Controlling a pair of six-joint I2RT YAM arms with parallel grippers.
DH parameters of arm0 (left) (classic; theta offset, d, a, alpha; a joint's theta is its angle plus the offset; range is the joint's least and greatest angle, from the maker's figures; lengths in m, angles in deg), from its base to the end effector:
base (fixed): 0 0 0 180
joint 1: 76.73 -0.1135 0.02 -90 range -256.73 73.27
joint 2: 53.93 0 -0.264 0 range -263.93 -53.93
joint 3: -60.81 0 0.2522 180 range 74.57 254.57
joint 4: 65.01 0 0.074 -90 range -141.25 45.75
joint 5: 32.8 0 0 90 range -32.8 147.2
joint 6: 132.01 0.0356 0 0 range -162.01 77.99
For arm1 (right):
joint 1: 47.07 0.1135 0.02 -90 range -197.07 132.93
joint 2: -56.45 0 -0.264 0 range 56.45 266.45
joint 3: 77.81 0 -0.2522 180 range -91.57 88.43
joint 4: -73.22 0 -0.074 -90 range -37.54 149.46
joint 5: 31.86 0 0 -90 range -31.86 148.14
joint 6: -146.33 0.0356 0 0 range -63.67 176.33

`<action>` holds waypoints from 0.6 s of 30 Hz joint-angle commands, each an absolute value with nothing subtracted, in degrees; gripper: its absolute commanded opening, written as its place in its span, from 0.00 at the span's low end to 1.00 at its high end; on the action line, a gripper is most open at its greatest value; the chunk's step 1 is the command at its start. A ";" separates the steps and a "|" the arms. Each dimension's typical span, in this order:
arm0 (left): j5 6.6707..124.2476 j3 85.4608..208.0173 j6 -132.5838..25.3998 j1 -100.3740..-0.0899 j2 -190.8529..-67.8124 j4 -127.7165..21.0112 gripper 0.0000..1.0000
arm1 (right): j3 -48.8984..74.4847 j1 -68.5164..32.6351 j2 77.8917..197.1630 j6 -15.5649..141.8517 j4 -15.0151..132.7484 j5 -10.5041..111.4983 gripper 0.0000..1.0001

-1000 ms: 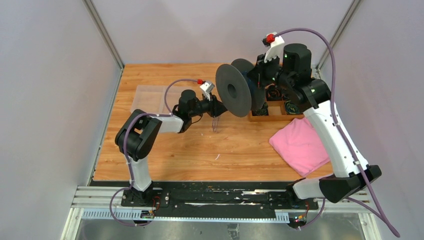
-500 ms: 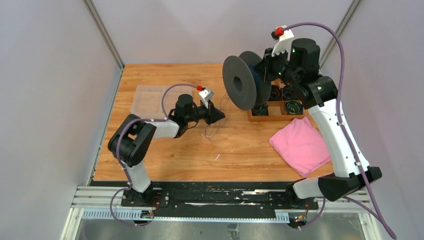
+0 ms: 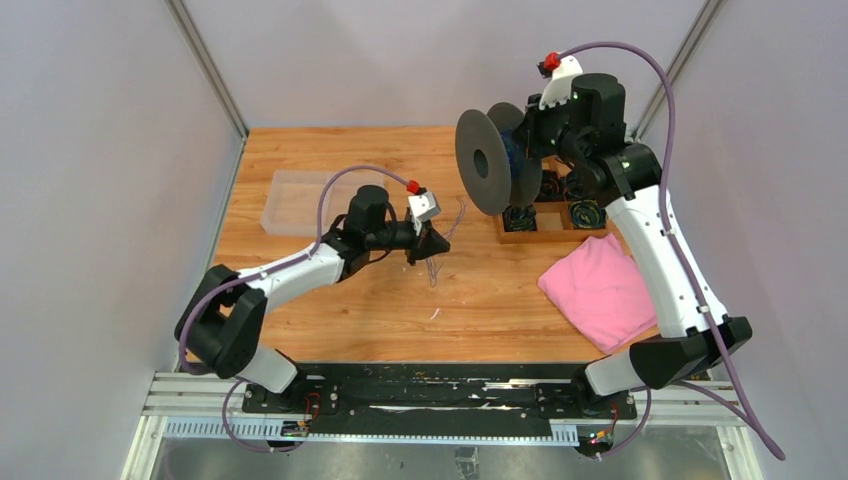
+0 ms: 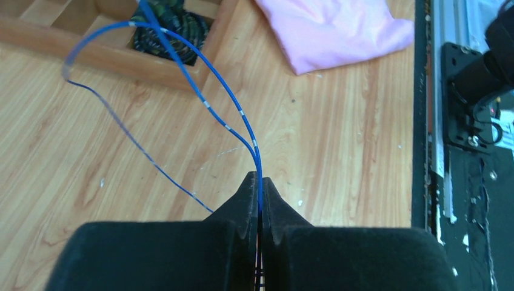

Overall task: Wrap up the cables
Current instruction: Wrap the cable around the cable reel.

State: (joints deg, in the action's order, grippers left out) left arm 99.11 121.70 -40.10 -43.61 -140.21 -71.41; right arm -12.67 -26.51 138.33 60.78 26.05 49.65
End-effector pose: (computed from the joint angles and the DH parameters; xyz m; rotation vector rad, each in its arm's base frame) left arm 0.2598 -0.1979 0.2361 1.0583 1.6424 -1.0569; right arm 0.2792 0.1103 0.4854 -0.3621 1.8021 0.4424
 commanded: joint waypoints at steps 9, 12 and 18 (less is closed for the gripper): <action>92.80 139.41 -16.49 -34.40 -133.78 -30.86 0.00 | -11.85 -27.20 140.70 58.79 29.67 57.85 0.01; 91.78 145.49 -15.19 -33.93 -133.77 -23.94 0.02 | -9.46 -26.83 140.70 57.38 30.87 59.76 0.01; 94.22 156.31 -15.58 -33.95 -133.66 -17.26 0.04 | -3.69 -25.51 139.46 55.01 34.14 62.96 0.01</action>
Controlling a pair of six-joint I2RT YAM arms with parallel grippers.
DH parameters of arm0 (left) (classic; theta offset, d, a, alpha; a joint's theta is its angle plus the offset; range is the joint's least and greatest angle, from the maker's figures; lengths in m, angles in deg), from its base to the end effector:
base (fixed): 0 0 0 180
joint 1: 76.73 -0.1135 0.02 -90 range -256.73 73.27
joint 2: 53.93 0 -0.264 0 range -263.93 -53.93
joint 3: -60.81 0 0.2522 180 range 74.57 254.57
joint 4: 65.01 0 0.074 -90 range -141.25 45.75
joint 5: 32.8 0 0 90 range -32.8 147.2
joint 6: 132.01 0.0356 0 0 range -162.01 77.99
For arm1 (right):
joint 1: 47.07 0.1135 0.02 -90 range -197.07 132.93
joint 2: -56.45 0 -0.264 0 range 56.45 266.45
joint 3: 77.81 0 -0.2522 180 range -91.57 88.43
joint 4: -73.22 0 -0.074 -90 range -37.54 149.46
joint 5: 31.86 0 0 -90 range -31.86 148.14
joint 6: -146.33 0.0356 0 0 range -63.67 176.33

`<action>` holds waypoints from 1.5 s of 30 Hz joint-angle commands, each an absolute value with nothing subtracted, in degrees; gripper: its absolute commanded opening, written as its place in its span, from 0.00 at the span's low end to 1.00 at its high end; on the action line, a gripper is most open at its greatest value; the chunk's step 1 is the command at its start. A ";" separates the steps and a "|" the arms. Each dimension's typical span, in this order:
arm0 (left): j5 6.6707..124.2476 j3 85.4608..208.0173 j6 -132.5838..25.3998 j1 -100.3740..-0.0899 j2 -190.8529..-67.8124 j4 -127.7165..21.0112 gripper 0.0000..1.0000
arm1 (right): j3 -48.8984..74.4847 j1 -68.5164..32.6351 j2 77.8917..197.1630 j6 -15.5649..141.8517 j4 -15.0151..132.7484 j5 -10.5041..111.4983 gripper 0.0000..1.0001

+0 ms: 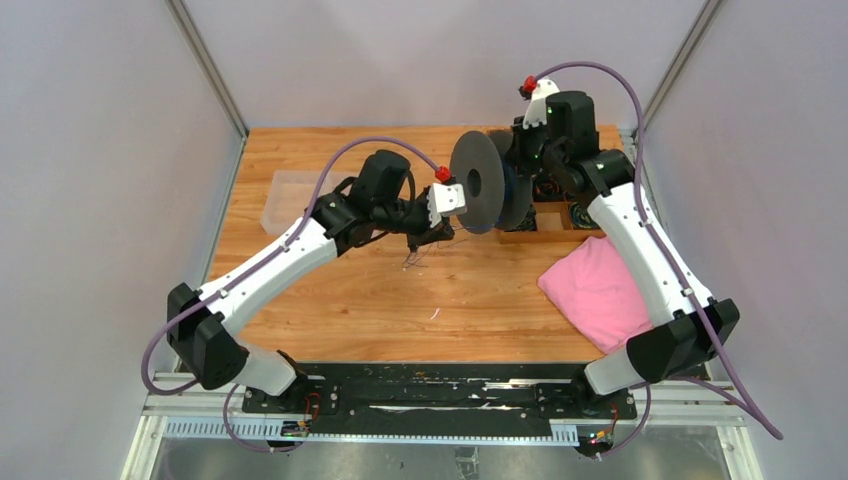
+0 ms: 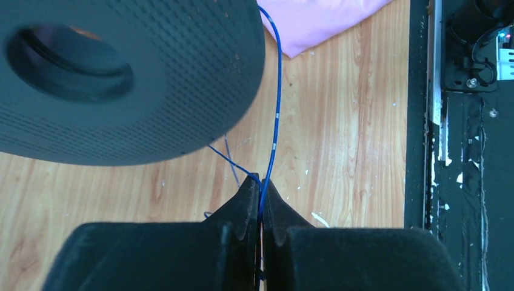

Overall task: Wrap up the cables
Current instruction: Wrap the cable around the cable reel.

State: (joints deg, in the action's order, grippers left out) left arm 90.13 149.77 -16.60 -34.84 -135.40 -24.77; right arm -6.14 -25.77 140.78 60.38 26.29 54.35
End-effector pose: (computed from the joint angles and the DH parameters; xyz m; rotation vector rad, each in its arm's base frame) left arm 0.2240 -0.2269 0.3513 1.4531 1.5685 -0.7825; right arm 0.3021 0.1203 0.4361 -0.3410 1.9576 0.3530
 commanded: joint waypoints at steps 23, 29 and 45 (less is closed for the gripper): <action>97.47 159.83 -38.98 -25.95 -144.85 -38.24 0.03 | 1.50 -19.93 140.06 57.90 38.28 71.76 0.01; 91.00 160.19 -41.91 -26.59 -144.65 -39.71 0.00 | 3.77 -19.47 138.83 58.29 38.89 71.70 0.01; 92.94 165.29 -47.19 -35.16 -143.64 -39.62 0.08 | 17.61 -17.06 132.92 52.12 46.19 71.96 0.01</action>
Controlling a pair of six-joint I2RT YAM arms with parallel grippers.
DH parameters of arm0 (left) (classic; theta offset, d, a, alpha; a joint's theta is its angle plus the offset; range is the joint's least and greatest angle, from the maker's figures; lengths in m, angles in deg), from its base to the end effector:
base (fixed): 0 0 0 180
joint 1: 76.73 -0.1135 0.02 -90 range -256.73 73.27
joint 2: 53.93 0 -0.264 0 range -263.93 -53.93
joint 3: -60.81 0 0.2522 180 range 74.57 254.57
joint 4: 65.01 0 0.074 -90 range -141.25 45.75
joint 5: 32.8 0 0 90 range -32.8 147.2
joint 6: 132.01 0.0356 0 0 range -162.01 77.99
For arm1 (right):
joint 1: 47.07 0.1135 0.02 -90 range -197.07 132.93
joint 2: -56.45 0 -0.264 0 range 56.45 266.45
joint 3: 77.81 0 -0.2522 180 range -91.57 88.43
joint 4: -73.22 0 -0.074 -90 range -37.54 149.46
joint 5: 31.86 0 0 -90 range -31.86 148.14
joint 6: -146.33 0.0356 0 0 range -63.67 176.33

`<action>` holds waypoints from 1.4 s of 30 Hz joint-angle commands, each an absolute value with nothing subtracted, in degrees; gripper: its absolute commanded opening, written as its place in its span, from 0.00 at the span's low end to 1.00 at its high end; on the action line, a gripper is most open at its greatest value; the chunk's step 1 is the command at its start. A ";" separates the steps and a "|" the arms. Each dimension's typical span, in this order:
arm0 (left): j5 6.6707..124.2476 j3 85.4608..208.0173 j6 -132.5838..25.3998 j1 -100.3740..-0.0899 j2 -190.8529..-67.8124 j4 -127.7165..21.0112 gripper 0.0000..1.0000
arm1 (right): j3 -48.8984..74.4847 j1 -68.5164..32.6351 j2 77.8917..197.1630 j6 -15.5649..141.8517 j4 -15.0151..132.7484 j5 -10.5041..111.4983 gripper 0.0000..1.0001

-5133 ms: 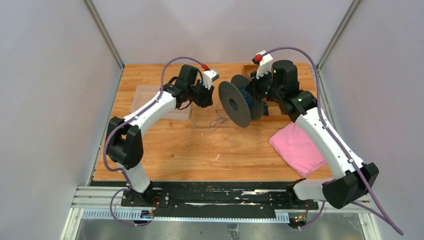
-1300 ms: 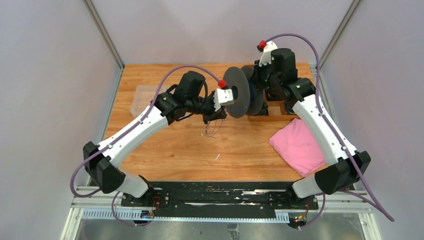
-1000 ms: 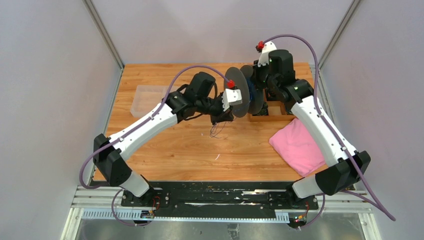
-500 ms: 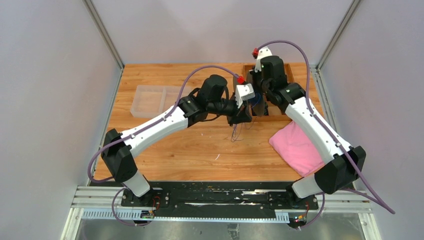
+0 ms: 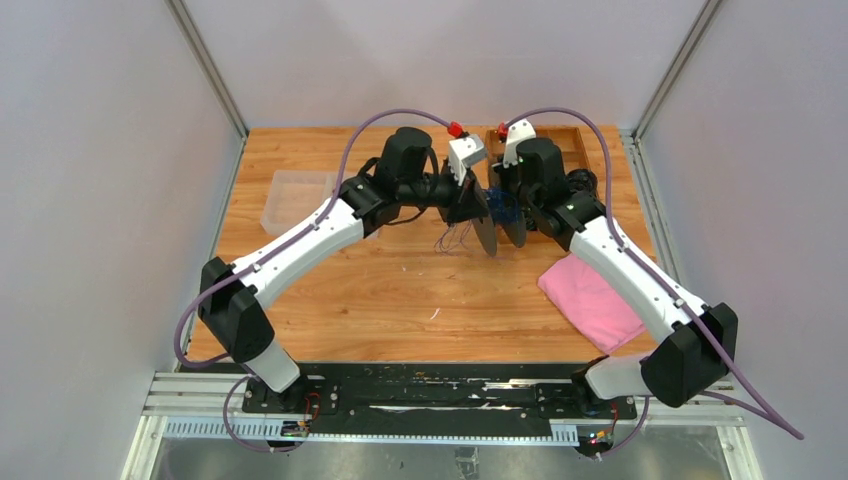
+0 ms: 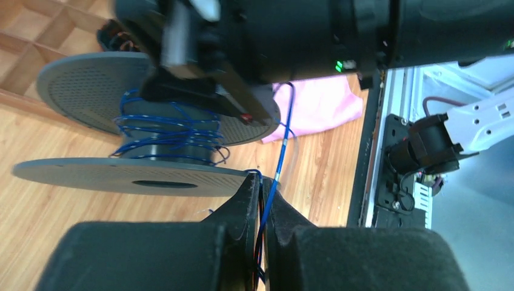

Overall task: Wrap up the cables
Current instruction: Wrap the cable around the cable reel.

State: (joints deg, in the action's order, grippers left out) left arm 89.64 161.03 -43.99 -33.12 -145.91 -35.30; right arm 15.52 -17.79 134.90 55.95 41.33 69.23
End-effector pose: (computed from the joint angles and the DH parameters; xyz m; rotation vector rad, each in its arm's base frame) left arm 0.2587 -0.2729 0.3754 1.0807 1.7279 -1.0638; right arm 0.2794 0.1488 0.3645 -0.3842 1.9406 0.1364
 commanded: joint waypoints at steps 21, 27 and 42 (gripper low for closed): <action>95.87 164.92 -54.20 -47.91 -144.36 -44.81 0.00 | 22.45 -16.79 129.28 48.29 48.20 71.38 0.01; 95.23 163.71 -54.84 -53.59 -142.73 -45.30 0.00 | 23.28 -16.83 128.67 47.36 48.80 72.55 0.01; 96.39 158.45 -63.54 -63.99 -144.45 -52.85 0.01 | 23.86 -17.38 128.17 46.80 49.09 72.47 0.01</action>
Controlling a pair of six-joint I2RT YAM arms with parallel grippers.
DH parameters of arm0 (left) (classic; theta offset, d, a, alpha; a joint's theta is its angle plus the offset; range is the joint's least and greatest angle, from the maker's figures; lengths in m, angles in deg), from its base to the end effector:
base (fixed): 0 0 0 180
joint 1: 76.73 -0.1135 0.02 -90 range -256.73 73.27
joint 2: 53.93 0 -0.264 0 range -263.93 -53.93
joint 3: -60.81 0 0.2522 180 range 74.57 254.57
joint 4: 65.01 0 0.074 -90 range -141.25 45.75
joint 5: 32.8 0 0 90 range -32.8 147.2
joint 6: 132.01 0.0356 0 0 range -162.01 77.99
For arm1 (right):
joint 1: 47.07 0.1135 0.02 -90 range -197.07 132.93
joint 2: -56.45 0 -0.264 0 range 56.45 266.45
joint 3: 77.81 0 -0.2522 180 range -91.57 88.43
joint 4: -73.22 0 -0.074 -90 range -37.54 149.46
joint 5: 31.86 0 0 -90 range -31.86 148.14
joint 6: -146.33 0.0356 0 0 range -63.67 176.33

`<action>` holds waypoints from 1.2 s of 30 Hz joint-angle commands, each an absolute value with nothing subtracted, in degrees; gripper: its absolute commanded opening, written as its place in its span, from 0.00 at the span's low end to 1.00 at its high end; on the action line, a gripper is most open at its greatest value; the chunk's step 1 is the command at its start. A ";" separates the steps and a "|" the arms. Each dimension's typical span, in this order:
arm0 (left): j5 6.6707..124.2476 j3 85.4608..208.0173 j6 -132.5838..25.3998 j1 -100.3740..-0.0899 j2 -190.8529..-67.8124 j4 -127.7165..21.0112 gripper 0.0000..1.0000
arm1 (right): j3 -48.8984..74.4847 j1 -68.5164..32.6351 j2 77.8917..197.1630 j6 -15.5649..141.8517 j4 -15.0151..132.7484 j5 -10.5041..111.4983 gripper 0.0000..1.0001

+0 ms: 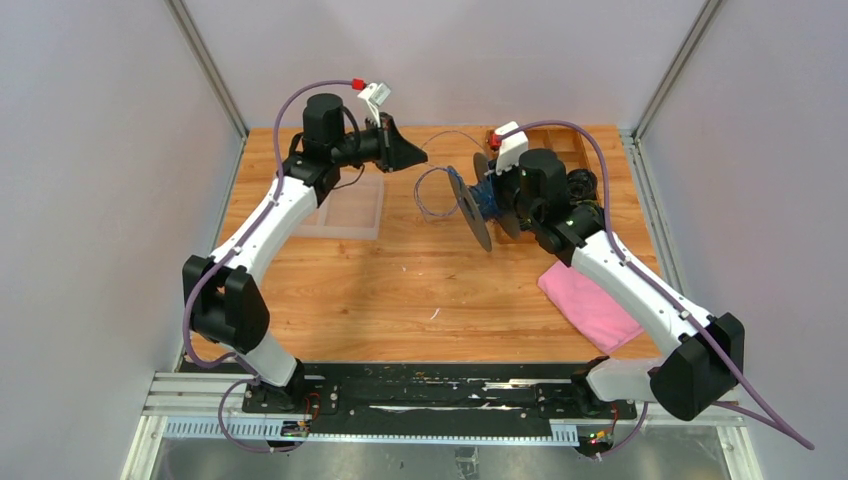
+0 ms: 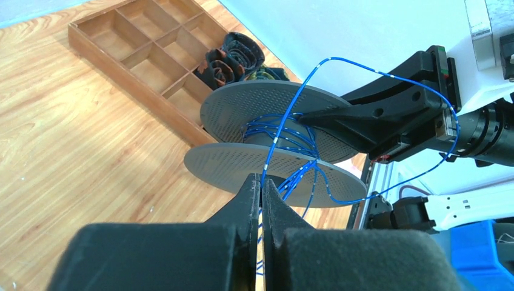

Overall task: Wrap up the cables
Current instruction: Wrap the cable around the cable reel.

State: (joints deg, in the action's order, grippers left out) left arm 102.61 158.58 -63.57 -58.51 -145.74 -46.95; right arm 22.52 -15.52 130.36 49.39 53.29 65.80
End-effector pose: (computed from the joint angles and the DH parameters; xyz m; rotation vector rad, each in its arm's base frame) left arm 0.3492 -0.1416 0.3828 0.5497 1.7961 -1.1894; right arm 0.2613 0.1549 0.3657 -0.5095 1.7469 0.1828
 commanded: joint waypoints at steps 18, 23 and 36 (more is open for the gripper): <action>85.27 154.91 -56.37 -65.48 -143.58 -45.05 0.30 | 21.46 -18.68 127.20 44.85 47.89 71.42 0.01; 95.20 147.91 -55.78 -64.08 -139.70 -55.31 0.51 | 19.12 -18.72 127.48 43.12 46.34 69.15 0.01; 105.57 142.57 -36.14 -52.29 -138.02 -57.69 0.66 | 13.51 -18.50 128.43 45.06 39.95 57.35 0.01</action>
